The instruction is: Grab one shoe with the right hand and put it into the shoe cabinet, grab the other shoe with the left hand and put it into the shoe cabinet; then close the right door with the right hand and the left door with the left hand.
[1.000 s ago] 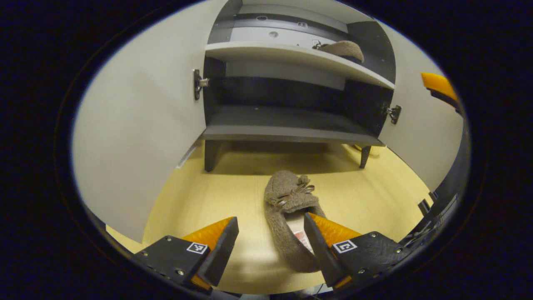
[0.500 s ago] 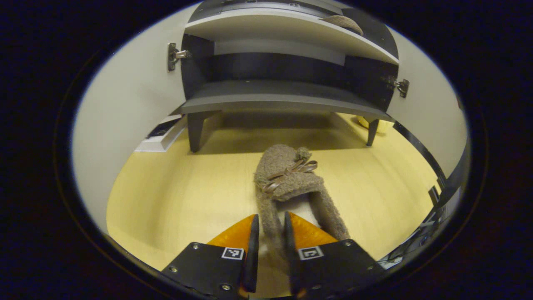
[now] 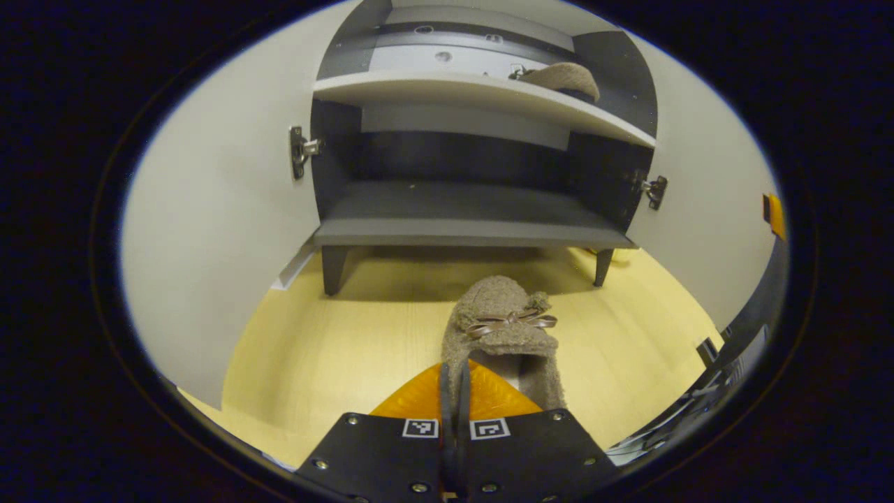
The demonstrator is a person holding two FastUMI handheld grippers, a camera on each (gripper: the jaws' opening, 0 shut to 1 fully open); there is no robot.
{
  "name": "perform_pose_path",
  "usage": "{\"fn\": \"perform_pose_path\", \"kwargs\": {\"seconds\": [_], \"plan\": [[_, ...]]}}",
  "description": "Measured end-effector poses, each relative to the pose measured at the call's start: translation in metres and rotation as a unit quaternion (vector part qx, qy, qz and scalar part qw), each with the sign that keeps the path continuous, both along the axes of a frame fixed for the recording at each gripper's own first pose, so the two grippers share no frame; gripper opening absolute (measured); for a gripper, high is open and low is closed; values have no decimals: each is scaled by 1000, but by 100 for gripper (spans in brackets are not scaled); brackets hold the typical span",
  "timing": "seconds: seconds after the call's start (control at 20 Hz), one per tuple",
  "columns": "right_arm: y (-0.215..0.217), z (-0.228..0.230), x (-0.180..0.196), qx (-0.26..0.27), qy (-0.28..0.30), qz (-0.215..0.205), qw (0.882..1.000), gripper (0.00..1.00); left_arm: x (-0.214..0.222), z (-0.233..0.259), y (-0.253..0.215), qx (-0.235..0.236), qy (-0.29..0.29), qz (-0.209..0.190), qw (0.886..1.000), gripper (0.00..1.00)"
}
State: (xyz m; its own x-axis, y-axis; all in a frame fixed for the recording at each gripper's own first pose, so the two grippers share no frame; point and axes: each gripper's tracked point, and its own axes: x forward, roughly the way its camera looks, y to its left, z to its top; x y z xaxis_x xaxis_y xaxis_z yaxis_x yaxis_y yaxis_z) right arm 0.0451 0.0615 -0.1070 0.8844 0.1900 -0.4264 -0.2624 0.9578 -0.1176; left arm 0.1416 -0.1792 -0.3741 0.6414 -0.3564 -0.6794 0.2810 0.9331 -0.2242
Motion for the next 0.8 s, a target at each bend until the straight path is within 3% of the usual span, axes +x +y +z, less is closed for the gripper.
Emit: {"fn": "perform_pose_path", "kwargs": {"seconds": [0.45,0.65,0.8], "plan": [[4,7,-7,5,-15,13,1000,98,55,142,7,-61,-108,40,991,1],[2,8,-10,4,-18,12,1000,98,83,213,9,-104,-158,49,981,1],[2,9,-8,5,-19,10,1000,98,111,271,1,-144,-224,36,963,1]]}}
